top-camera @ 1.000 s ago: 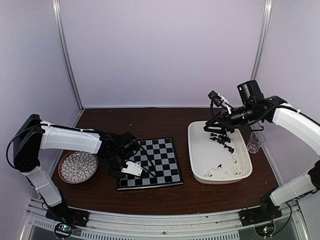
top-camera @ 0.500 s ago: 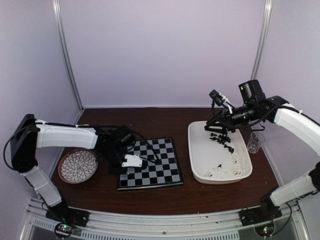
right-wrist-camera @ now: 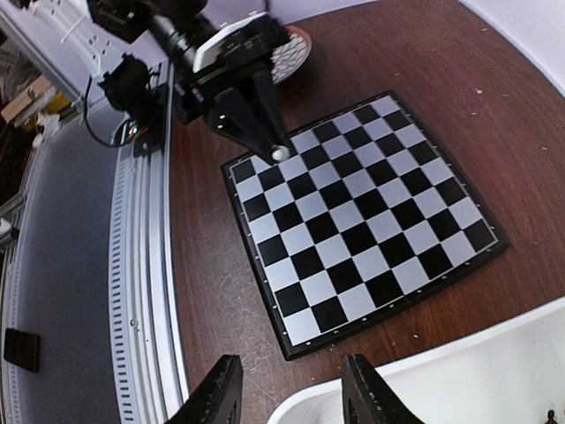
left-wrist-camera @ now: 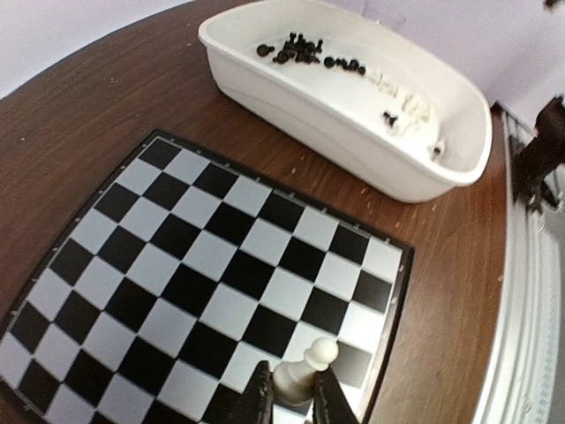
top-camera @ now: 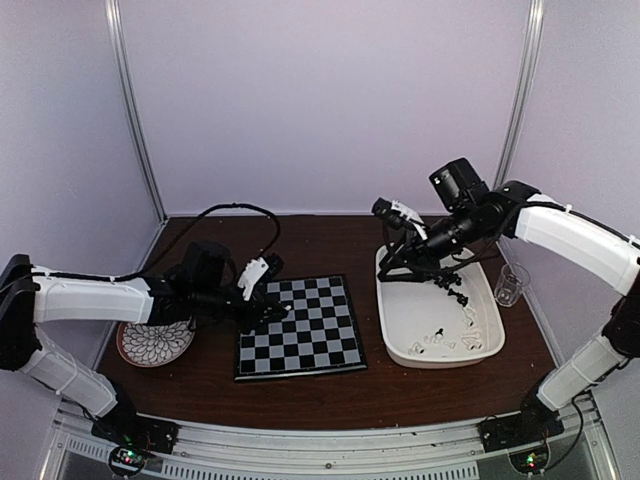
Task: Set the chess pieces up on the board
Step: Pass from the left arm to the right, then place the pawn at h2, then pick up the pawn from the storage box.
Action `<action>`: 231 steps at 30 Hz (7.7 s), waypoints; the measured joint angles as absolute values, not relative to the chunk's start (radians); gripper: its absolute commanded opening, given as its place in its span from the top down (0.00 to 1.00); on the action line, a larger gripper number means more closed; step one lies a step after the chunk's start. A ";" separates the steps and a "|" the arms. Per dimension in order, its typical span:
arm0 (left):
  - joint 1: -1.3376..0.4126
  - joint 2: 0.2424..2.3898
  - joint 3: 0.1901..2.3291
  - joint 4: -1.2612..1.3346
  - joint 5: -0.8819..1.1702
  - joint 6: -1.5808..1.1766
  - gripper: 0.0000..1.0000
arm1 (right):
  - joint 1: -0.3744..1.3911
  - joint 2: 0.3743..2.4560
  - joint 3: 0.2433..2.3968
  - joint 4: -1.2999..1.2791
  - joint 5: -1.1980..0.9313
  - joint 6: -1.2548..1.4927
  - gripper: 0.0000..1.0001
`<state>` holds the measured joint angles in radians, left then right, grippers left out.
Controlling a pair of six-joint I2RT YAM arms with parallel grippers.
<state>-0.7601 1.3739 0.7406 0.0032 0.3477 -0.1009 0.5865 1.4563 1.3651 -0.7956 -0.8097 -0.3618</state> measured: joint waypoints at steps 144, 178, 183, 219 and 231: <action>-0.708 1.045 0.680 -0.115 -0.091 -0.107 0.26 | 0.563 1.585 1.468 -0.939 -0.237 -0.505 0.76; -0.708 1.105 0.683 -0.136 0.047 -0.106 0.36 | 0.257 1.883 1.265 -0.902 0.119 -0.482 0.87; -0.708 1.110 0.683 -0.135 0.053 -0.106 0.36 | 0.257 1.885 1.265 -0.901 0.121 -0.471 0.82; -0.708 1.120 0.683 -0.135 0.068 -0.105 0.36 | 0.256 1.785 1.207 -1.007 -0.076 -0.396 0.75; -0.708 1.121 0.683 -0.135 0.068 -0.105 0.36 | 0.262 1.835 1.198 -1.039 -0.111 -0.389 0.76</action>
